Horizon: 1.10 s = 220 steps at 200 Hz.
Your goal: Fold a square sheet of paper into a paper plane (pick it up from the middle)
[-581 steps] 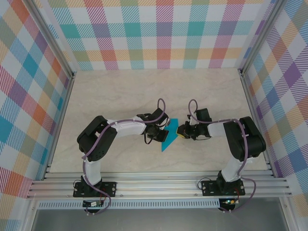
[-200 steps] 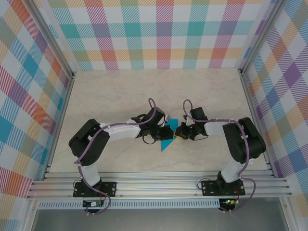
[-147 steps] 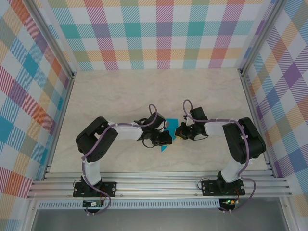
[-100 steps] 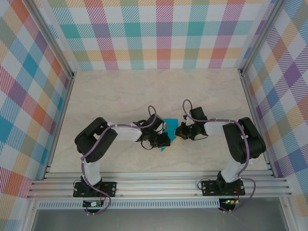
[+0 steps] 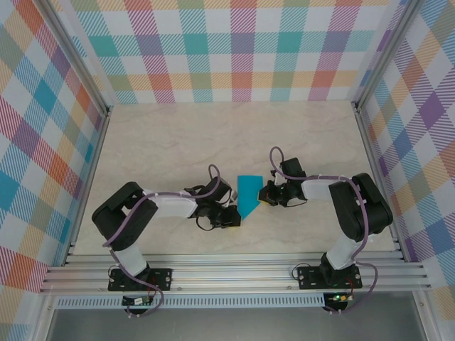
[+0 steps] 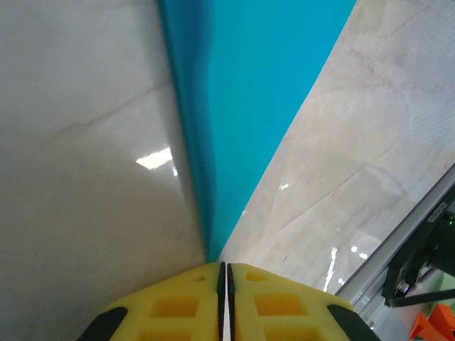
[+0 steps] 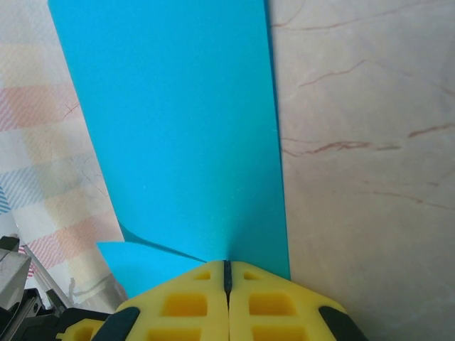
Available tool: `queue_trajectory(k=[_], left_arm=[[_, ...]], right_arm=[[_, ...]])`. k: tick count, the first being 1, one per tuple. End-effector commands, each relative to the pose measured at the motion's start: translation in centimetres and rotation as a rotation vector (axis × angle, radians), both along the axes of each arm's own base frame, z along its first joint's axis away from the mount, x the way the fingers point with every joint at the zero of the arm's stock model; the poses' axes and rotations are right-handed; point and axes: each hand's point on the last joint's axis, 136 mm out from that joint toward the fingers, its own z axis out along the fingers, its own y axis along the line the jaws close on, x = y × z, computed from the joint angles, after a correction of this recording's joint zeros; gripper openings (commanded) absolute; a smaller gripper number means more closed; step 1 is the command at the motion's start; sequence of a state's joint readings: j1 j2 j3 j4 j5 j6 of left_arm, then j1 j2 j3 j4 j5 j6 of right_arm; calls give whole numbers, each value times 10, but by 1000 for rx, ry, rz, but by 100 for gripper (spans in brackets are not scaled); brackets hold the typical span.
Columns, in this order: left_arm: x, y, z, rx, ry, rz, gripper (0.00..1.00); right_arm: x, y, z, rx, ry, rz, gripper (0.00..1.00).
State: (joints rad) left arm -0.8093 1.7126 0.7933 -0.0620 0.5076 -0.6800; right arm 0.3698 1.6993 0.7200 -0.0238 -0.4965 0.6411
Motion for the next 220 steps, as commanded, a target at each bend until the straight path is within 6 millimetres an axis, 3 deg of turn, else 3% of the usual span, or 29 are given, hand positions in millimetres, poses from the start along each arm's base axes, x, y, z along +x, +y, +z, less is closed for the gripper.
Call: queue_trajectory(k=[1,26,45,85,108,154,185,220], left_arm=[[-6,5,19,-22,-16,-8,12],[15,-6,50,-74,-113,24,13],[33,-14,55,-64,-158,50,13],[56,-31,29,-11,-145,57,12],[60,-24,9,70,-136,60,11],[48,0,-20,183,-110,48,8],[42,6,-26,192,-100,41,8],[44,4,-25,190,-109,38,8]], right_arm=[[-9,-12,-16,-82,47,-11,6],[-7,-11,-13,-77,43,-15,6],[-6,-11,-12,-78,41,-18,6],[-3,-7,-9,-59,38,-23,6],[1,-5,-2,-43,21,-27,7],[6,2,24,15,-38,-13,9],[0,13,37,85,-66,0,9],[-12,26,25,80,-39,21,8]])
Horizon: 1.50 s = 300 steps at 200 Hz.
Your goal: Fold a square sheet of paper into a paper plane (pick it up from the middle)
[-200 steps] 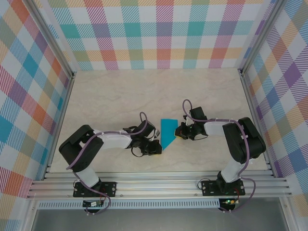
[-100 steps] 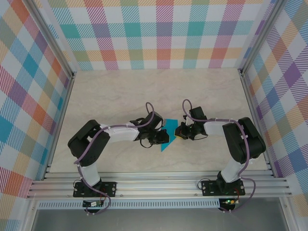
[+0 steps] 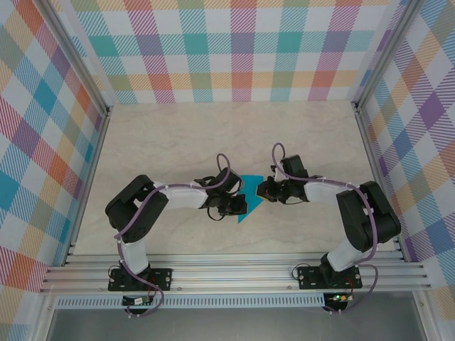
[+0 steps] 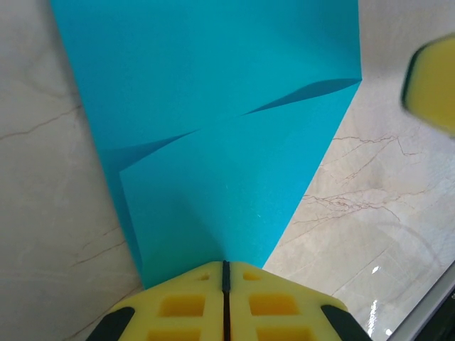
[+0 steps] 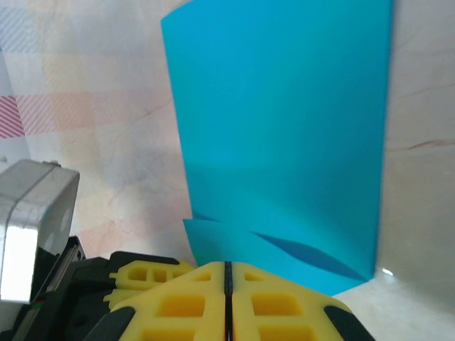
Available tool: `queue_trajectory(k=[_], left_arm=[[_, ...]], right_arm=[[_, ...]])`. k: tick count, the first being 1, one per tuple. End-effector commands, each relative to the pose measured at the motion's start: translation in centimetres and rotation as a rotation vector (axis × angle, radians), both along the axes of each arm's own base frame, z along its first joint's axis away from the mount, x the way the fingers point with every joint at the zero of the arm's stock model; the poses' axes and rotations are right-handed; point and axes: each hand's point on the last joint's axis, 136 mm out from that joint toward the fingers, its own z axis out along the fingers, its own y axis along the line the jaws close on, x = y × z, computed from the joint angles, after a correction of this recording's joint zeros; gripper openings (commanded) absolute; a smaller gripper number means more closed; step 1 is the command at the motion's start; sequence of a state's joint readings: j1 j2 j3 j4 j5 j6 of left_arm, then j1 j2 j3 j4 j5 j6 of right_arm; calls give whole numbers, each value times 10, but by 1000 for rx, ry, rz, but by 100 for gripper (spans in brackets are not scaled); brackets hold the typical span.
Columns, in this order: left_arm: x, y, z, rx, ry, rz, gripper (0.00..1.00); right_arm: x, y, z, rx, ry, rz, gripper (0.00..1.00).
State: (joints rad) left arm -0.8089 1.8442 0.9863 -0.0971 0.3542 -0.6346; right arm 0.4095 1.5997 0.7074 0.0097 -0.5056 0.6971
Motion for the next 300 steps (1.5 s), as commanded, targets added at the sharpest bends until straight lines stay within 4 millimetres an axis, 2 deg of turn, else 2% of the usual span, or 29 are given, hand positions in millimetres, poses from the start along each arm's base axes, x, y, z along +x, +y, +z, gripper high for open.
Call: queue_trajectory(k=[1,33,56,93,159,197,211,231,276,300], left_arm=[[-11,26,-24,115,36,7,8],[-10,26,-23,116,34,8,8],[-10,28,-25,127,35,11,7],[-14,35,-28,153,35,5,6],[-24,45,-34,173,44,-11,5],[-29,51,-30,175,29,-38,5],[-30,49,-24,162,26,-46,6],[-25,40,-8,117,4,-58,8],[1,26,32,78,-110,-27,15],[11,24,37,91,-137,-10,16]], right_arm=[[-12,10,-8,16,31,18,8],[-13,9,-23,-1,53,20,8],[-14,-2,-38,-86,55,8,7],[-7,-18,-50,-133,43,-21,7],[20,-41,-40,-103,-48,-102,8],[25,-37,-9,-48,-123,-93,11],[24,-36,2,-37,-140,-87,13],[18,-39,11,-45,-139,-80,22],[-1,-33,6,-9,-60,-38,36],[-7,-31,3,4,-29,-26,42]])
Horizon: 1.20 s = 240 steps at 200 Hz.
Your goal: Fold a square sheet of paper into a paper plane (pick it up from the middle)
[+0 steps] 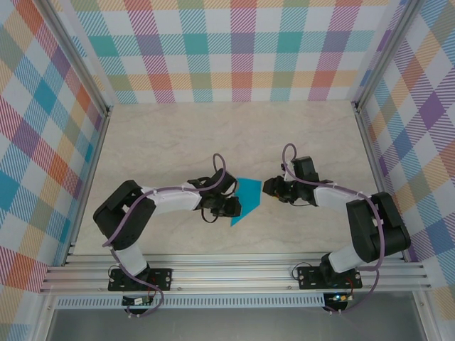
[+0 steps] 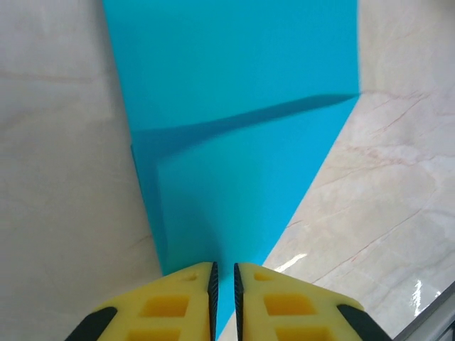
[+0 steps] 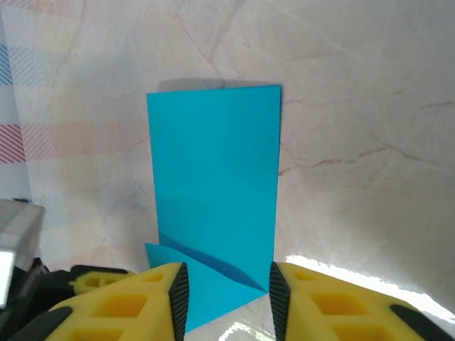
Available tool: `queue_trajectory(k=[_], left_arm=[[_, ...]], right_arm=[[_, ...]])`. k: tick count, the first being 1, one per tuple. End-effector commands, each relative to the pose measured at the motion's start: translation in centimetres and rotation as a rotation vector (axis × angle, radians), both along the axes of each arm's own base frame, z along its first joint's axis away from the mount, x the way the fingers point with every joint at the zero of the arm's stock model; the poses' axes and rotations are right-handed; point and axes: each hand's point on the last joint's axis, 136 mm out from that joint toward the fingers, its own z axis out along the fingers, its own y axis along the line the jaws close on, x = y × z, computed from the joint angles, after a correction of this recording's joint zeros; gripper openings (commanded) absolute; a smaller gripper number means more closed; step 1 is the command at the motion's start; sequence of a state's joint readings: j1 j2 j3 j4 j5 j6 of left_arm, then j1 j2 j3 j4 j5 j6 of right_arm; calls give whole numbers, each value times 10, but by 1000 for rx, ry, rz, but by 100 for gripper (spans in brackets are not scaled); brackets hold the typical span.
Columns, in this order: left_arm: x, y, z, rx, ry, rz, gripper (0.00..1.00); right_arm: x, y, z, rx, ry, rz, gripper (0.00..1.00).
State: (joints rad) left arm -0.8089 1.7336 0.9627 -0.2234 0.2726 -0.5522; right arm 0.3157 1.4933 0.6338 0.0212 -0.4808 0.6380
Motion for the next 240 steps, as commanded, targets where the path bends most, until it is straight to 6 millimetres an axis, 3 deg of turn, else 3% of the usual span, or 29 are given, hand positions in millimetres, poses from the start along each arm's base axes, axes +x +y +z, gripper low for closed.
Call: queue_trajectory(k=[1,98,173,240], left_arm=[[17,-2,20,6,-67,16,16],[39,9,-7,103,-73,74,14],[32,21,-33,149,-16,73,12],[27,27,-39,161,-1,74,11]], right_arm=[[-15,4,-7,23,62,43,42],[-24,20,-20,47,141,77,50],[-26,29,-25,77,184,70,50],[-21,36,-25,115,218,37,48]])
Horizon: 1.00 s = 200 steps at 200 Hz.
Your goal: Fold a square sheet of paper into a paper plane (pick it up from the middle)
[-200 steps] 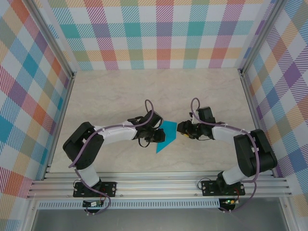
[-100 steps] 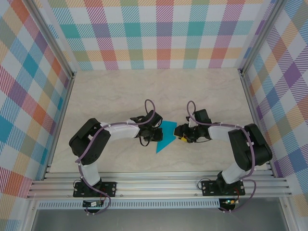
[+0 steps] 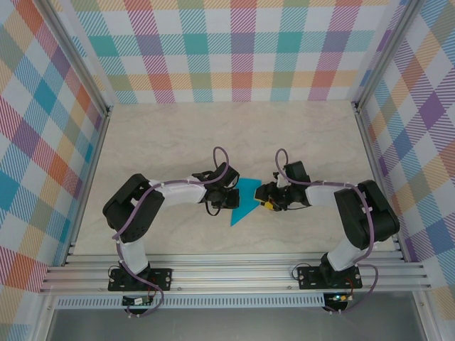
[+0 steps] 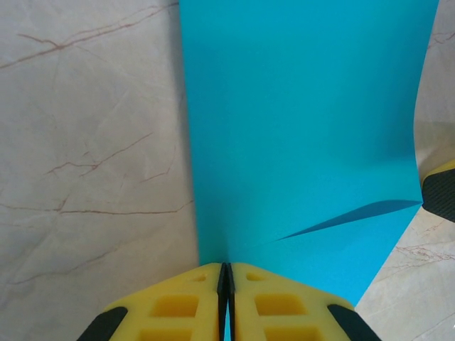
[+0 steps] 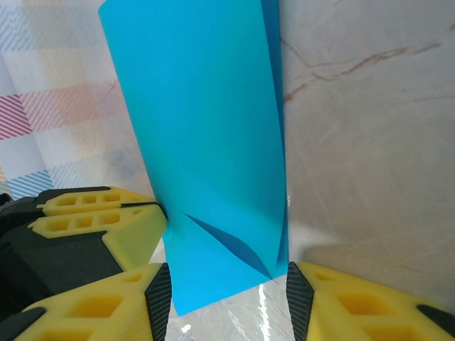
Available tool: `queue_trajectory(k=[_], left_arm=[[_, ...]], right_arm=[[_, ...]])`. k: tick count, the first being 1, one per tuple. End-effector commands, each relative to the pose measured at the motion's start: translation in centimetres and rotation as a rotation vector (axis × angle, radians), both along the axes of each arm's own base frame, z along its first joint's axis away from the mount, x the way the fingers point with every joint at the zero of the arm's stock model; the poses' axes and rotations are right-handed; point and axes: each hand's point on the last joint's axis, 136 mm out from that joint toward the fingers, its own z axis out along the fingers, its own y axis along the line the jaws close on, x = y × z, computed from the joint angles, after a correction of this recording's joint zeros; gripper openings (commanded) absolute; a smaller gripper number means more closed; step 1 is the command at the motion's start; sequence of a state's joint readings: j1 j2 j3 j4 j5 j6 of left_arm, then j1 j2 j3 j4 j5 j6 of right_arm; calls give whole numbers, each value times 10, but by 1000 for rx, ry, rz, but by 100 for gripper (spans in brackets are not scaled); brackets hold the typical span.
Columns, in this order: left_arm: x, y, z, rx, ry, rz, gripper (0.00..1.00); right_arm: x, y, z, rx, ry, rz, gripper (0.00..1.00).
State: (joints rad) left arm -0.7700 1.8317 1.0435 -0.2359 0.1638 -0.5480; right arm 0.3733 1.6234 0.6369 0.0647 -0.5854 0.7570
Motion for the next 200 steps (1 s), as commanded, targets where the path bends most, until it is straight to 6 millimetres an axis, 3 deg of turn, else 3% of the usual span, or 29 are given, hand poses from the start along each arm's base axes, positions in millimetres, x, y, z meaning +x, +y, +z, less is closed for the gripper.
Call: queue_trajectory(k=[1,148,200], left_arm=[[-11,18,-23,69,53,-7,11],[-10,14,-18,55,47,-10,11],[-9,15,-16,55,40,-6,11]], right_arm=[[3,8,1,35,26,-5,48],[12,12,14,56,15,-37,47],[20,16,28,88,9,-67,49]])
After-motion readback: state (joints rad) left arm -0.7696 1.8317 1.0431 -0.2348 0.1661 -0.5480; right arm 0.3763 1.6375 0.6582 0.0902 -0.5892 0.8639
